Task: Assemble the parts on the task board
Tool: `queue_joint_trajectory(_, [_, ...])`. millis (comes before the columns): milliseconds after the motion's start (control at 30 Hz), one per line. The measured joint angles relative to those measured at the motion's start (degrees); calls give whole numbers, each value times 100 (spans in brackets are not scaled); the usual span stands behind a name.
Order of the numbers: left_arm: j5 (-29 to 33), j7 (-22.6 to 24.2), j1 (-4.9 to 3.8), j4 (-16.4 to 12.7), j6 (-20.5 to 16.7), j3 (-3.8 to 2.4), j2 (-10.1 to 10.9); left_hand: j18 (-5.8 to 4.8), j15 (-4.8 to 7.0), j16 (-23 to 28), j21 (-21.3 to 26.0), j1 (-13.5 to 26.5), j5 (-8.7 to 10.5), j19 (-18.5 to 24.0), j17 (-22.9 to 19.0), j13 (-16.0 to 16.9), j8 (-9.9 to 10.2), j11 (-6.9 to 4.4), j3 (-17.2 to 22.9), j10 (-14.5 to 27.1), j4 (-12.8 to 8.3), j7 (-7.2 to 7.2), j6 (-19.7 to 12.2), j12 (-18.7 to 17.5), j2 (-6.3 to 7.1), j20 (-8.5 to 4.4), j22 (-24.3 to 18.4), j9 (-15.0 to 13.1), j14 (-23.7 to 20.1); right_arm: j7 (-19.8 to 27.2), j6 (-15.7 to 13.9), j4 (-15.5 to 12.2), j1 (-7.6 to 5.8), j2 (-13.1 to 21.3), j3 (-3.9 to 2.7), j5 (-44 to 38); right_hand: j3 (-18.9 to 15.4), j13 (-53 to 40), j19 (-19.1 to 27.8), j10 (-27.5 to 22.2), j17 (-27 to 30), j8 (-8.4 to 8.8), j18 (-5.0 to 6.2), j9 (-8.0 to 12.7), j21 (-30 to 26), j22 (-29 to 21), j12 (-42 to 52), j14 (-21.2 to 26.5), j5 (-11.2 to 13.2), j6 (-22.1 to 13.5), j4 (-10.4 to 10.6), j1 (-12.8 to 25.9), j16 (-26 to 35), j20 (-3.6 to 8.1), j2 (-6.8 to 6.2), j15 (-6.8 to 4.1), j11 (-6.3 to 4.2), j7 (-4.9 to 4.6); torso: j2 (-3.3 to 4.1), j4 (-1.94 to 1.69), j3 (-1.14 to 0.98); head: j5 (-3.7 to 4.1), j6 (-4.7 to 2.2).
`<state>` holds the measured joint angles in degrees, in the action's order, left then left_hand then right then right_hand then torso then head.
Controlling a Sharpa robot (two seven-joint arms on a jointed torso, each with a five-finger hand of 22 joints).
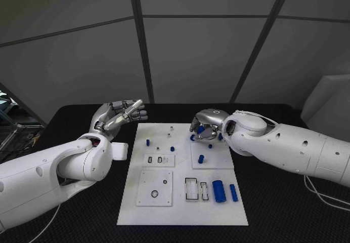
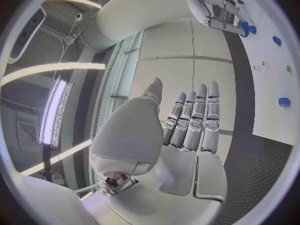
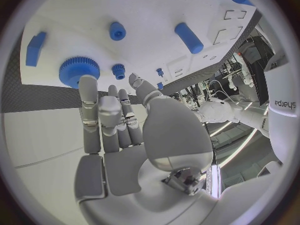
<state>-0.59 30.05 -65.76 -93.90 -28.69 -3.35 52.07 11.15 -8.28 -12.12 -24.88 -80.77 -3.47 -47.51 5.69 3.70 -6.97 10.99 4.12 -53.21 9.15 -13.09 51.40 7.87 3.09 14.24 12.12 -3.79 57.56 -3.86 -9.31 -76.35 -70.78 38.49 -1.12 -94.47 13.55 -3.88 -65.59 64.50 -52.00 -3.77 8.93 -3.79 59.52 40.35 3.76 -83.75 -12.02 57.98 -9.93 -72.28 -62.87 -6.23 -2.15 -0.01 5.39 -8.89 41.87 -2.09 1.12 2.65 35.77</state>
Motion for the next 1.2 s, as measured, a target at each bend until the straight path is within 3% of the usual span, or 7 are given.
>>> queue_joint_trajectory(400, [0, -26, -1, -27, 49, -1, 14, 0, 0, 0, 0, 0, 0, 0, 0, 0, 3, 0, -16, 0, -16, 0, 0, 0, 0, 0, 5, 0, 0, -140, 143, 98, -1, -113, -1, -257, 213, -13, -222, 215, -595, 0, -7, -6, 458, 589, 39, 0, 0, -14, 108, -64, -544, 20, 43, 0, -47, 18, 35, -2, -17, -26, -1])
queue_joint_trajectory(467, [0, -30, -1, -27, 54, -1, 14, 0, 0, 3, 0, 0, 0, 0, -1, 0, 23, 4, -16, 3, -16, 0, 0, -1, 0, 0, 5, 0, 0, -152, 164, 113, -1, -127, -1, -276, 273, -17, -222, 261, -676, 0, -96, -8, 528, 681, 39, 0, 28, 6, 127, -64, -624, 20, 43, 0, -51, 38, 41, -1, -19, -50, 13])
queue_joint_trajectory(600, [0, -38, -1, -23, 63, -1, 14, 0, 0, 25, 0, 0, 0, 0, -1, 1, 23, 22, -16, 25, -16, 0, 0, -23, 0, 0, 5, 0, 0, -168, 213, 147, -1, -171, -1, -304, 377, -19, -222, 314, -752, 0, -95, -7, 581, 764, 39, 0, 38, 26, 145, -64, -685, 20, 44, 0, -58, 21, 52, 2, -25, -79, 31])
queue_joint_trajectory(1200, [0, -76, -1, -14, 110, -2, 16, 0, 0, 48, -22, -30, -1, 1, -1, 1, 50, 42, -8, 47, -55, 0, 0, -45, -31, 0, 13, -1, 0, -190, 408, 294, -9, -333, -3, -344, 713, -17, -242, 484, -1021, 0, -94, -9, 775, 966, 39, 0, 38, 148, 228, -108, -948, 40, -1, 0, -71, 19, 77, -5, -33, -55, 74])
